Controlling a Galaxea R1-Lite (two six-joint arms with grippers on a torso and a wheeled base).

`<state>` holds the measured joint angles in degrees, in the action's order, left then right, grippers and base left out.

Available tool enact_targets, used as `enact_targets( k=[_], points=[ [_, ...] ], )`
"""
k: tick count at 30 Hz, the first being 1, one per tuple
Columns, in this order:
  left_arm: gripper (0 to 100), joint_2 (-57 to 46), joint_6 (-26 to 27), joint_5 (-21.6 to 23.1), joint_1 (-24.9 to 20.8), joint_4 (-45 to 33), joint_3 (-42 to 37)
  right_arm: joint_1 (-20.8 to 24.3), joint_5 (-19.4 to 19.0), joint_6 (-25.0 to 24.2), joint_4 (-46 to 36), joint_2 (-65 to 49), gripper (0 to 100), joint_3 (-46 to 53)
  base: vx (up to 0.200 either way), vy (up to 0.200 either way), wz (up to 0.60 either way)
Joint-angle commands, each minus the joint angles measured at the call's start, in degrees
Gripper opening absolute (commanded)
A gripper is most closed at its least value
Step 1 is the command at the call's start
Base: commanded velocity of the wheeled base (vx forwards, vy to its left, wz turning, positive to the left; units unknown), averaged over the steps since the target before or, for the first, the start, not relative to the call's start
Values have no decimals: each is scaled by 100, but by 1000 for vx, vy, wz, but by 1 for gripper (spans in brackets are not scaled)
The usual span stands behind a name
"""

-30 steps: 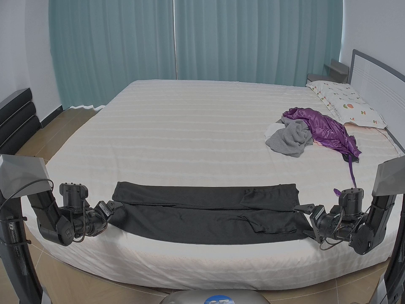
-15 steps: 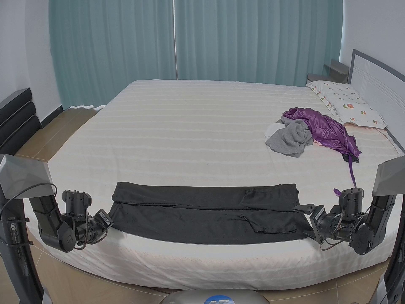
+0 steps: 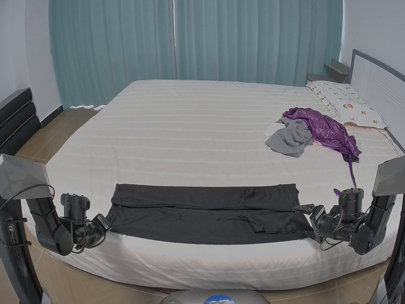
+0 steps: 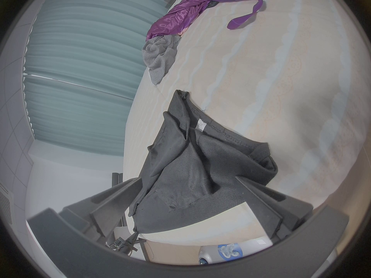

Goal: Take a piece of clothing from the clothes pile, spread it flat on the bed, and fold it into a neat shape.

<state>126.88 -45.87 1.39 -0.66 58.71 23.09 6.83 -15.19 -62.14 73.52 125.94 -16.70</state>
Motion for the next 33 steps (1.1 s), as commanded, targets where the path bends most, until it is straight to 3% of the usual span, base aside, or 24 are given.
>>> enact_targets(
  k=[1, 13, 14, 33],
  points=[
    [0, -41, -1, 2, 4, -9, -15, 3, -2, 0, 4, 1, 100, 9, 0, 0, 0],
    [0, -32, -9, 2, 4, -9, -15, 3, -2, -9, 4, 1, 100, 0, 0, 0, 0],
    [100, -32, -9, 2, 4, 0, -15, 3, -2, -9, 4, 1, 100, 0, 0, 0, 0],
    [100, -770, -88, 46, 101, 176, -41, 3, -2, -9, 4, 1, 100, 0, 0, 0, 0]
  ],
)
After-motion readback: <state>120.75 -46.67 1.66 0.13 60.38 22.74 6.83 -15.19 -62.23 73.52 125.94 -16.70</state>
